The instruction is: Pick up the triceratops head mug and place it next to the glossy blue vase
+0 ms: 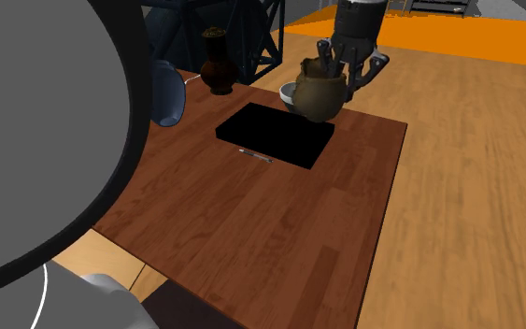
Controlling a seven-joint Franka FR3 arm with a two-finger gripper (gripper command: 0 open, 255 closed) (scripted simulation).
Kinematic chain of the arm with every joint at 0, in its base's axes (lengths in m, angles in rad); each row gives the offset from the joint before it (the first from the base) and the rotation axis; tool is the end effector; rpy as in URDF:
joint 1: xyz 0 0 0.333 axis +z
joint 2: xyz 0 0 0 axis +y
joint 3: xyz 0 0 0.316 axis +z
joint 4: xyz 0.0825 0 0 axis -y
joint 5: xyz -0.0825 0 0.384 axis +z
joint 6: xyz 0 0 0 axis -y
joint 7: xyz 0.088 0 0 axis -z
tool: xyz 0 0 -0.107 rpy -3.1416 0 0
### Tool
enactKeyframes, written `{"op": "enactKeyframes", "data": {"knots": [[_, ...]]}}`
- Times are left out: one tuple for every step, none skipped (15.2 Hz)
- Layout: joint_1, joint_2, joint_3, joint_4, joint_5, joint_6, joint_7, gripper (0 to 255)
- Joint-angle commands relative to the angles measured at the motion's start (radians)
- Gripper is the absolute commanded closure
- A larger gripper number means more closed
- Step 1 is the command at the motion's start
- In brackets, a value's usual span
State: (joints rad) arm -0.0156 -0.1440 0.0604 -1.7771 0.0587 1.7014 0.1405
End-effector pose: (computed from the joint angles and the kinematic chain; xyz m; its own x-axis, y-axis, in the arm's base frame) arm 0.5190 0.0309 0.6152 0.9928 -0.1031 0.0602 -0.0996 -0.9933 -0.0589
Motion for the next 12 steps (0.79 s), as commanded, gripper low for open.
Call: {"op": "enactKeyframes", "data": {"knots": [[0.000,0.002,0.000,0.029,0.000,-0.027,0.001,255],[0.000,0.005,0.000,0.046,0.000,-0.041,0.002,255],[0.000,0.008,0.000,0.064,-0.001,-0.055,0.002,255],[0.000,0.012,0.000,0.081,-0.001,-0.069,0.003,255],[0.000,0.015,-0.001,0.099,-0.001,-0.083,0.004,255],[0.000,0.019,-0.001,0.115,-0.002,-0.095,0.005,255],[0.010,0.007,0.012,0.101,-0.001,-0.093,0.027,255],[0.020,-0.005,0.026,0.089,0.001,-0.090,0.050,255],[0.029,-0.015,0.039,0.078,0.002,-0.088,0.073,255],[0.039,-0.024,0.052,0.068,0.003,-0.086,0.096,255],[0.049,-0.032,0.066,0.059,0.005,-0.085,0.120,255],[0.059,-0.040,0.080,0.052,0.007,-0.083,0.143,255]]}}
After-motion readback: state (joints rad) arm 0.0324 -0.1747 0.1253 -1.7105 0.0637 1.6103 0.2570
